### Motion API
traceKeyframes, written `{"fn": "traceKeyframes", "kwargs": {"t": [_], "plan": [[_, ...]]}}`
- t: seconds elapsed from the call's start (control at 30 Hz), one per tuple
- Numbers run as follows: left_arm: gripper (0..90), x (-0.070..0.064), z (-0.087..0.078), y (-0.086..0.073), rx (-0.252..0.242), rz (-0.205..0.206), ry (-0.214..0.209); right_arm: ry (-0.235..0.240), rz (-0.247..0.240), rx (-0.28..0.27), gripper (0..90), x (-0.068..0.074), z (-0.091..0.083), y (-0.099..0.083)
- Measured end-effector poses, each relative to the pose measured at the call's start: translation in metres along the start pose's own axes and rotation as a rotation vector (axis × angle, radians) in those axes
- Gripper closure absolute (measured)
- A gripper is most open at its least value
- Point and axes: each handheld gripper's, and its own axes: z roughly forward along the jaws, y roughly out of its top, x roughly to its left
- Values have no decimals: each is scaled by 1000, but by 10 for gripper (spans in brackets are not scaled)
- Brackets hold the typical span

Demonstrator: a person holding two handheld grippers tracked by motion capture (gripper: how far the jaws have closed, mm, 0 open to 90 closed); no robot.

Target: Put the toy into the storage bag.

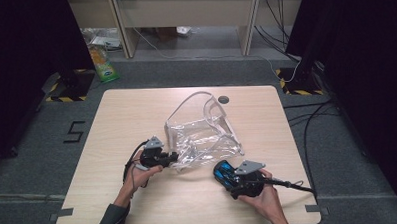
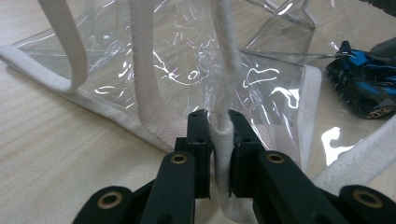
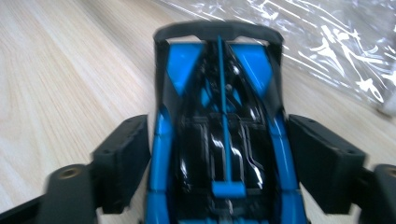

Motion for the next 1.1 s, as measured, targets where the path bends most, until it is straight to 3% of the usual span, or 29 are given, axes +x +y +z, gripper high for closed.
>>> {"fn": "traceKeyframes", "kwargs": {"t": [0.17, 0.23, 0.33, 0.5, 0.67, 0.9, 1.1], "plan": [[811, 0, 0, 0, 0, 4, 1, -6, 32, 34, 167, -1, 8, 10], [810, 0, 0, 0, 0, 3, 1, 19, 46, 72, 163, -1, 16, 13], [806, 1, 1, 0, -1, 0, -1, 8, 31, 55, 253, -1, 18, 14], [804, 0, 2, 0, 0, 1, 1, 2, 27, 47, 258, -1, 17, 13], [804, 1, 2, 1, -3, -1, -2, -46, 16, 2, 260, 3, 13, 10], [810, 0, 3, 1, -7, 2, 1, -69, 31, -97, 260, 5, -7, 12], [811, -1, 3, 2, -13, 8, 6, -75, -3, -146, 260, 13, -20, 21]]}}
